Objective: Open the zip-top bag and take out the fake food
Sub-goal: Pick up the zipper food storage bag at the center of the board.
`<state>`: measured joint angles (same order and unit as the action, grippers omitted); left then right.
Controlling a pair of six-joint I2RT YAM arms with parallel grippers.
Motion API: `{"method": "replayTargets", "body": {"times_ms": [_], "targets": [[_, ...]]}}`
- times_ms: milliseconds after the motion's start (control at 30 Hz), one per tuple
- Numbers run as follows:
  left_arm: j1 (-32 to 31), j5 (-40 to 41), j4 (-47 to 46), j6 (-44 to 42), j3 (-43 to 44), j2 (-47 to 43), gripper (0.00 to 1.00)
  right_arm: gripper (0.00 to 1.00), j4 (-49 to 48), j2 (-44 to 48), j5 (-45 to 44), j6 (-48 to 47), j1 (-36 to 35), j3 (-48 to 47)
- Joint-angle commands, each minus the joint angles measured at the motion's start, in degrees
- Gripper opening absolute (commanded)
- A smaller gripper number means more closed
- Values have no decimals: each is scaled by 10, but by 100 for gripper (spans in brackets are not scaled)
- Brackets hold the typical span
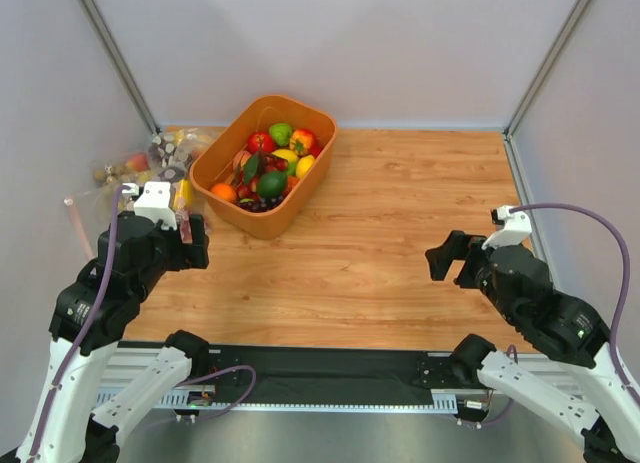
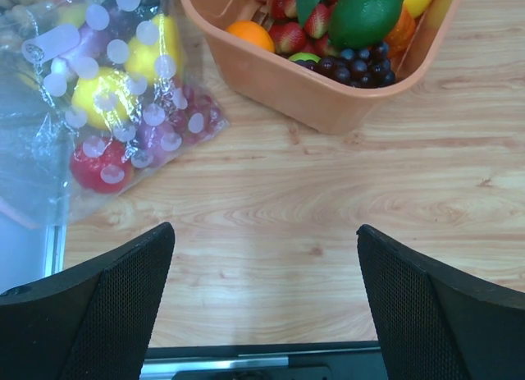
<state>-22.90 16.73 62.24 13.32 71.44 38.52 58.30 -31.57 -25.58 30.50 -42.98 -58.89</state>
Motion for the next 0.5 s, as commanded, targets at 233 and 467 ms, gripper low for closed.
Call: {"method": "replayTargets", "body": {"times_ms": [233, 467], "targets": [[-1, -20, 8, -53, 20, 2, 99, 100, 23, 34, -48, 28, -1, -1], [-1, -25, -15, -52, 18, 4, 99, 100, 21, 13, -47, 24, -1, -1]]}}
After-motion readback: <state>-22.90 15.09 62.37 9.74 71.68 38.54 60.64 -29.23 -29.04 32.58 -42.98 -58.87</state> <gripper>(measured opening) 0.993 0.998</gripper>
